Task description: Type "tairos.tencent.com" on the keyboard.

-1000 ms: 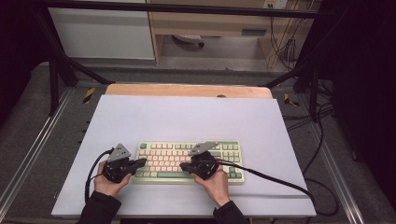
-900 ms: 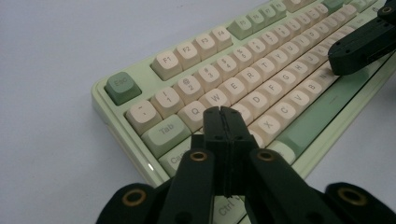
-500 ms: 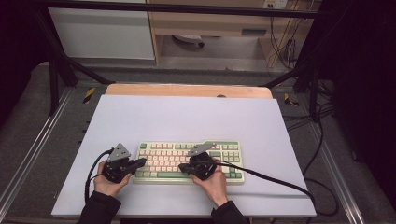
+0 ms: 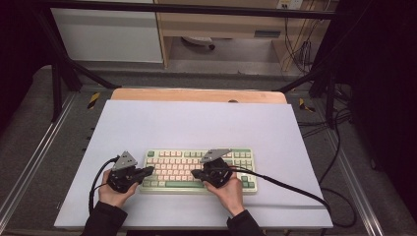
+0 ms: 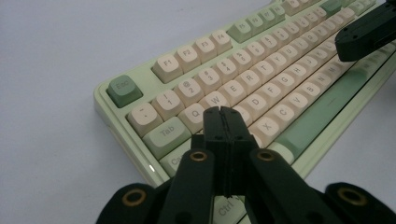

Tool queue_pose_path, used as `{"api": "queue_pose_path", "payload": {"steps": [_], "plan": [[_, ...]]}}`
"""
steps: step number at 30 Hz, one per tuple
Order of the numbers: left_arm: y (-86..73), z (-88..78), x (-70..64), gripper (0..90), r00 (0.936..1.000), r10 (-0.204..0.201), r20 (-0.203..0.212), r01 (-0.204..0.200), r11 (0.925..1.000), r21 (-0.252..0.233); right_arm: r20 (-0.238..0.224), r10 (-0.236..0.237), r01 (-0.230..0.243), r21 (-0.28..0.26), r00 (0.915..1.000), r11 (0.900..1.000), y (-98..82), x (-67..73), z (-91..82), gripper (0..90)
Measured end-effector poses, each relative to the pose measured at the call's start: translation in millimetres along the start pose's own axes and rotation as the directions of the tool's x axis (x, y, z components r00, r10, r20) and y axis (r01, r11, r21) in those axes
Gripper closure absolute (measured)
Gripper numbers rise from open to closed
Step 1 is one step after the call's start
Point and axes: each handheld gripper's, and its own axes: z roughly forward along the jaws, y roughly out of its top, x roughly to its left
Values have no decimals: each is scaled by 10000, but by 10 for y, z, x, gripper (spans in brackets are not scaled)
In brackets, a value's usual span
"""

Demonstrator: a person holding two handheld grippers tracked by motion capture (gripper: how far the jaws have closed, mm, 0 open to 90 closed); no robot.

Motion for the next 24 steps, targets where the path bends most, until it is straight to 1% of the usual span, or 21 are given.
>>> {"api": "queue_pose_path", "payload": {"steps": [6, 20, 24], "plan": [[6, 1, -7, 900, 10000, 28, 12, -28, 10000, -4, 67, 21, -21, -41, 10000, 10000, -15, -47, -83, 900], [53, 27, -35, 900, 9999, 19, 134, -19, 10000, -15, 252, 355, -353, -85, 9991, 9993, -182, -209, -289, 900], [95, 49, -69, 900, 9998, 121, 179, -121, 9999, -8, 295, 435, -431, -143, 9986, 9990, -227, -246, -339, 900]]}}
